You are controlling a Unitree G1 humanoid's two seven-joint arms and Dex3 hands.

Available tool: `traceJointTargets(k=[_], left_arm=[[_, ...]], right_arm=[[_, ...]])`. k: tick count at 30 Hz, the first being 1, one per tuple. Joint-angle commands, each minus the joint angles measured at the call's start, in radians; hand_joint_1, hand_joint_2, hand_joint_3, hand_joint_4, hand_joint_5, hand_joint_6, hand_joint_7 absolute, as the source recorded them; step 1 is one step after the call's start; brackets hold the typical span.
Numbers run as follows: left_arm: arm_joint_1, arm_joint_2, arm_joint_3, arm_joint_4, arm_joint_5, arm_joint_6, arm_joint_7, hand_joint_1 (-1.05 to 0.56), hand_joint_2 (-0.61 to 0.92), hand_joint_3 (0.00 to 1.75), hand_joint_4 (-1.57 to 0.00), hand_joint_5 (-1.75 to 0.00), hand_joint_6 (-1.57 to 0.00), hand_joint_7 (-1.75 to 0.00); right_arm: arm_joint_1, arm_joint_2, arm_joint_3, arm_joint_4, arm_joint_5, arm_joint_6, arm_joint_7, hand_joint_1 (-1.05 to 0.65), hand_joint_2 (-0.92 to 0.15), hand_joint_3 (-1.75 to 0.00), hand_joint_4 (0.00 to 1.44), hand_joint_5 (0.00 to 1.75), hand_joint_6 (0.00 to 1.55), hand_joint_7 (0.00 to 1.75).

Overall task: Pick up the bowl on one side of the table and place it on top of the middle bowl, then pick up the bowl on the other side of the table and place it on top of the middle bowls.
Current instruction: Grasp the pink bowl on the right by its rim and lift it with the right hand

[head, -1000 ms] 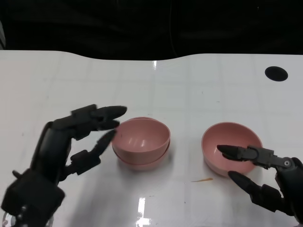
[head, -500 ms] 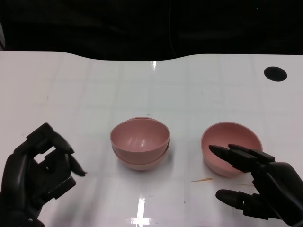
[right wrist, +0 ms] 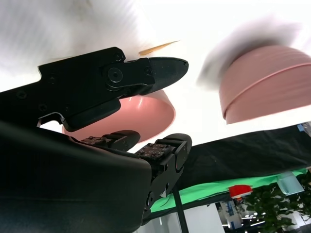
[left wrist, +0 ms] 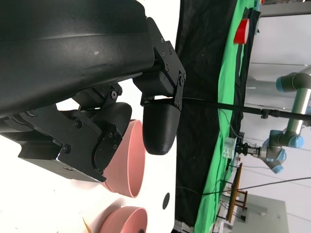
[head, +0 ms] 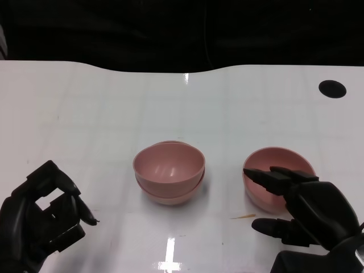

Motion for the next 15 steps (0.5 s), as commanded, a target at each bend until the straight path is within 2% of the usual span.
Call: traceJointTargets(k=[1,9,15], left_arm=[[0.030,-0.003,0.005,-0.035,-0.016,0.030,-0.005,0.06,0.52,1.49,-0.86,-1.75,-0.71,-1.75],[0.050,-0.041,-0.006,-0.086,0.010,0.074,0.034,0.09,0.50,1.50,-0.84,-1.75,-0.72,-1.75],[0.051,-0.053,-0.012,-0.094,0.025,0.076,0.045,0.09,0.50,1.49,-0.84,-1.75,-0.71,-1.75]], right_arm=[[-0.068,-0.026,0.027,0.096,-0.009,0.016,-0.043,-0.75,-0.92,-0.21,0.38,0.03,0.42,0.02],[-0.214,-0.055,0.100,0.312,-0.028,0.000,-0.173,-0.73,-0.92,-0.17,0.43,0.04,0.46,0.02],[-0.252,-0.085,0.130,0.381,-0.020,-0.003,-0.226,-0.79,-0.92,-0.21,0.43,0.03,0.45,0.01]])
